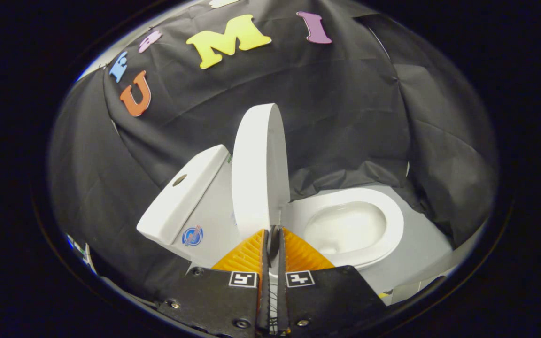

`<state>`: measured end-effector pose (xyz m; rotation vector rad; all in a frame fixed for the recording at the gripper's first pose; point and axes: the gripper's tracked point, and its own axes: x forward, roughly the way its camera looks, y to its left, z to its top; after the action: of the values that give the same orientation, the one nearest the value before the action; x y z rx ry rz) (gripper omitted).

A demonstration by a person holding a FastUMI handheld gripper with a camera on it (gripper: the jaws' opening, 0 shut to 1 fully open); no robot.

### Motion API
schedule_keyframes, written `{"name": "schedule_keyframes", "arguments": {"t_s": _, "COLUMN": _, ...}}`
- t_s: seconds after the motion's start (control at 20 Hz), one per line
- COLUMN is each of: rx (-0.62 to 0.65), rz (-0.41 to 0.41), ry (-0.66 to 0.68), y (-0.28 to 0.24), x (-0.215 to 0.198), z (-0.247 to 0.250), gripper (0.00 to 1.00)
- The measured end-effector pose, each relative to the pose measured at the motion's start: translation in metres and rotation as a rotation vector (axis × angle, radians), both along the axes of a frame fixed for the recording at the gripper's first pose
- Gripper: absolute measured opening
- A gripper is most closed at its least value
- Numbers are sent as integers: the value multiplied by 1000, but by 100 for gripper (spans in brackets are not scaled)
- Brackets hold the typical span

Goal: Open the toilet lid.

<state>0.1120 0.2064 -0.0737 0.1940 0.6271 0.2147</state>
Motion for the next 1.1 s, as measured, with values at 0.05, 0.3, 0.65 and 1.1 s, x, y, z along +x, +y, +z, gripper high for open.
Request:
{"name": "schedule_keyframes", "arguments": {"t_s": 0.05, "rx": -8, "rz": 2, "ry": 0, "y": 2, "x": 0, "z": 1, "gripper": 9}}
{"name": "schedule_keyframes", "arguments": {"t_s": 0.3, "rx": -53, "rz": 8, "ry": -9, "y": 18, "x": -2, "z": 4, "gripper": 9}}
{"name": "schedule_keyframes", "arguments": {"t_s": 0.65, "rx": -155, "rz": 5, "ry": -32, "y": 44, "x": -4, "z": 4, "gripper": 9}}
{"name": "schedule_keyframes", "arguments": {"t_s": 1.1, "rx": -354, "rz": 52, "ry": -61, "y": 84, "x": -7, "z": 1, "gripper": 9}}
